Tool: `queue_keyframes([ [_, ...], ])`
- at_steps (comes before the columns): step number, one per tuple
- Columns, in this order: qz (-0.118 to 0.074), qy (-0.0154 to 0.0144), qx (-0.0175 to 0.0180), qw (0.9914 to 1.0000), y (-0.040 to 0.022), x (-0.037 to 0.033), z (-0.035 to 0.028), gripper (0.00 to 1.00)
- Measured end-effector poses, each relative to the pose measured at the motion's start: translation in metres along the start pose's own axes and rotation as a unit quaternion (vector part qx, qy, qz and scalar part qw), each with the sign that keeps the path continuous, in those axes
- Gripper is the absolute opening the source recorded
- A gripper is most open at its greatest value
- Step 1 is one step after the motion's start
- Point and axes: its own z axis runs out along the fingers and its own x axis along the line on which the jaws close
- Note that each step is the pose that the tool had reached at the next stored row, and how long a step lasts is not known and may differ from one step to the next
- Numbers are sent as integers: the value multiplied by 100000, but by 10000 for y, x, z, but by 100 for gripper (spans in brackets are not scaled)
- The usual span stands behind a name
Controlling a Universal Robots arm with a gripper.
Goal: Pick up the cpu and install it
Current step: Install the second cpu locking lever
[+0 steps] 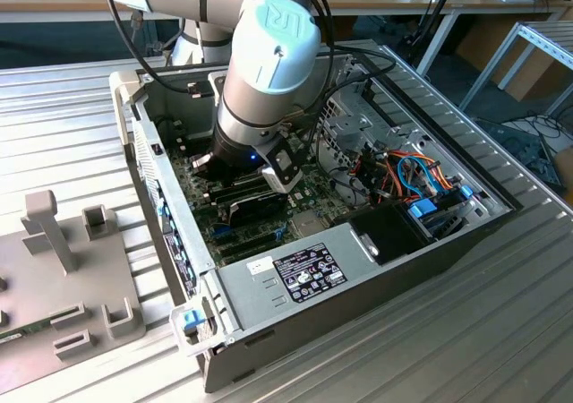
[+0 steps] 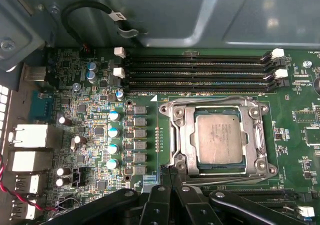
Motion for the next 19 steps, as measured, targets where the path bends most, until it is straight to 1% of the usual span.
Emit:
queue_keyframes([
  [12, 2, 1, -19, 100000, -1, 1, 9, 11],
  [19, 3, -1, -35, 100000, -6, 1, 30, 11],
])
